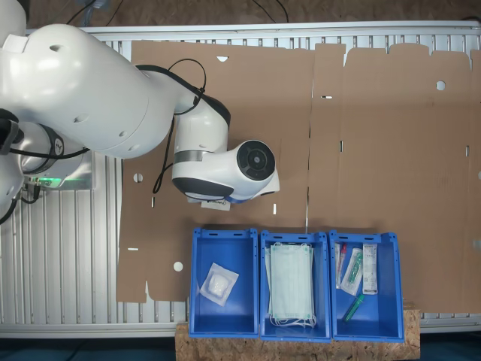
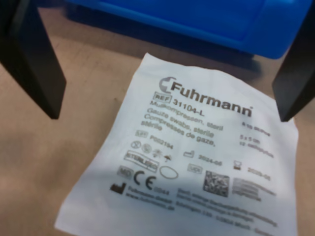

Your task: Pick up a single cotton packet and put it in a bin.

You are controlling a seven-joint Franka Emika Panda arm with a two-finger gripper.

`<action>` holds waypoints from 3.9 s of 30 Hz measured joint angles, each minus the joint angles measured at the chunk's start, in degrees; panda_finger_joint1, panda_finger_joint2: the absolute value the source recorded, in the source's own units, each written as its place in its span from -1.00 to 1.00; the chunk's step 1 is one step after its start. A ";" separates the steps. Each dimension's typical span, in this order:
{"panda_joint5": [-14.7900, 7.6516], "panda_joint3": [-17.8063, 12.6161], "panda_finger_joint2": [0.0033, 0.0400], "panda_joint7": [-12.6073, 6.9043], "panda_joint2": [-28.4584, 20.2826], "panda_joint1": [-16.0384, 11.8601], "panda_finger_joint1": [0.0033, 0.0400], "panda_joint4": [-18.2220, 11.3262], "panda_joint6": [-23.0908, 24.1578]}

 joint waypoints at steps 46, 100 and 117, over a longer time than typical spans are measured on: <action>1.12 8.03 1.00 0.00 1.93 -9.74 1.00 -2.74 10.22; 1.14 8.22 1.00 0.00 1.86 -9.98 1.00 -2.88 10.55; 1.14 8.22 1.00 0.00 1.86 -9.98 1.00 -2.88 10.55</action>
